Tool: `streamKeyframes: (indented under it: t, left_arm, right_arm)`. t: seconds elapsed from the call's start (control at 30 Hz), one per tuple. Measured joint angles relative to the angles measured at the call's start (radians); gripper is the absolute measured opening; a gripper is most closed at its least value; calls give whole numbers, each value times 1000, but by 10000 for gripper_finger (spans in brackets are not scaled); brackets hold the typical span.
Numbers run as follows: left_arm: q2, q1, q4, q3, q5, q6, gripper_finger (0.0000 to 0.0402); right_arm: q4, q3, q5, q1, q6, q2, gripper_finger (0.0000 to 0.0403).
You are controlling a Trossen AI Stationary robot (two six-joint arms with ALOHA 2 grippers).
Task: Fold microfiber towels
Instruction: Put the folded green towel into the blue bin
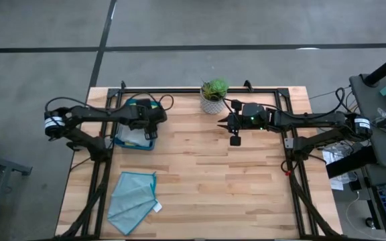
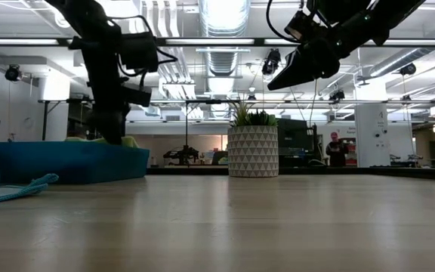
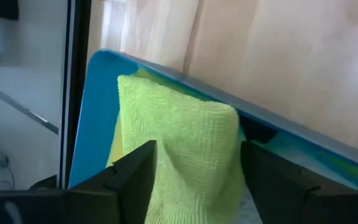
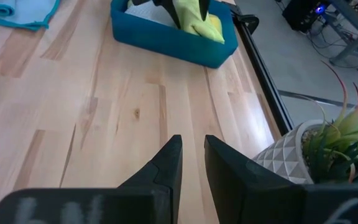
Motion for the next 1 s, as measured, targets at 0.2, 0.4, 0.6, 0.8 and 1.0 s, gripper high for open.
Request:
streamKeyframes:
  t: [0.2, 0.4, 0.6, 0.8, 1.0]
  left_arm:
    - [0, 5, 60, -16, -18, 52, 133]
    - [-16, 17, 64, -36, -181, 103, 13]
    - [-91, 23, 161, -48, -285, 180, 10]
    - [-97, -2, 289, -146, -187, 103, 5]
    - [-73, -53, 294, -209, -184, 62, 7]
  right_arm:
    - [0, 0, 0, 0, -6, 0, 61]
    - [1, 0, 0, 0, -8, 0, 61]
    - [1, 0, 0, 0, -8, 0, 61]
    - [1, 0, 0, 0, -8, 0, 61]
    - [1, 0, 0, 0, -4, 0, 61]
